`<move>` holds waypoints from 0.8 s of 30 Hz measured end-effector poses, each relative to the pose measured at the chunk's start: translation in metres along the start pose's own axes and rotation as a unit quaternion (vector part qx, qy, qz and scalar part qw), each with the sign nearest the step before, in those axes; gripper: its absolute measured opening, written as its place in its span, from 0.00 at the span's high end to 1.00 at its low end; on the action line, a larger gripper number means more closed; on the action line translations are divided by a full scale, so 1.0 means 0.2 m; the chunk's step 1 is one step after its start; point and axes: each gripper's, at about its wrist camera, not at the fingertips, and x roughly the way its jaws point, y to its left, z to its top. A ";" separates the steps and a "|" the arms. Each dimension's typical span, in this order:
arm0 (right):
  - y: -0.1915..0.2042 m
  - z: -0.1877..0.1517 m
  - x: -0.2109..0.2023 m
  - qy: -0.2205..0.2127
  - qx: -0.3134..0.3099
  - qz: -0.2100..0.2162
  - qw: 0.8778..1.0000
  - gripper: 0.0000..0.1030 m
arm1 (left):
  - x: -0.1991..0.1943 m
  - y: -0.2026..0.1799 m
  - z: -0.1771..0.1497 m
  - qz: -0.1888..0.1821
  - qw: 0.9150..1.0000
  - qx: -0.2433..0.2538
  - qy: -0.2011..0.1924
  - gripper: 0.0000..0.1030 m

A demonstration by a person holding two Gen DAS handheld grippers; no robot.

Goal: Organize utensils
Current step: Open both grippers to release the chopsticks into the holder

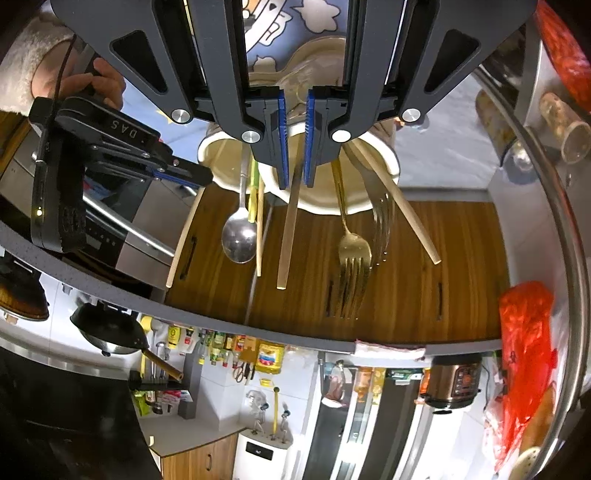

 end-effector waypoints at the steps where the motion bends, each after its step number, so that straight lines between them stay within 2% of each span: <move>1: 0.00 0.00 0.00 0.001 0.002 0.000 1.000 0.95 | 0.00 0.00 0.00 0.000 1.000 0.000 0.000 0.90; 6: -0.01 0.01 0.00 0.003 0.008 -0.002 1.000 0.95 | 0.00 -0.02 0.00 -0.001 1.000 0.002 -0.001 0.85; 11: -0.02 0.00 0.01 0.007 0.015 -0.003 1.000 0.91 | 0.00 -0.02 0.01 0.003 1.000 -0.001 -0.007 0.64; 16: -0.02 0.02 0.00 0.005 0.018 -0.003 1.000 0.84 | -0.01 -0.03 0.00 0.010 1.000 0.000 -0.008 0.51; 22: -0.02 0.05 -0.02 -0.006 0.028 -0.002 1.000 0.83 | -0.04 -0.04 0.00 0.010 1.000 0.000 -0.012 0.40; 24: -0.03 0.06 -0.02 -0.008 0.036 0.000 0.999 0.79 | -0.04 -0.04 0.00 0.011 1.000 0.001 -0.012 0.35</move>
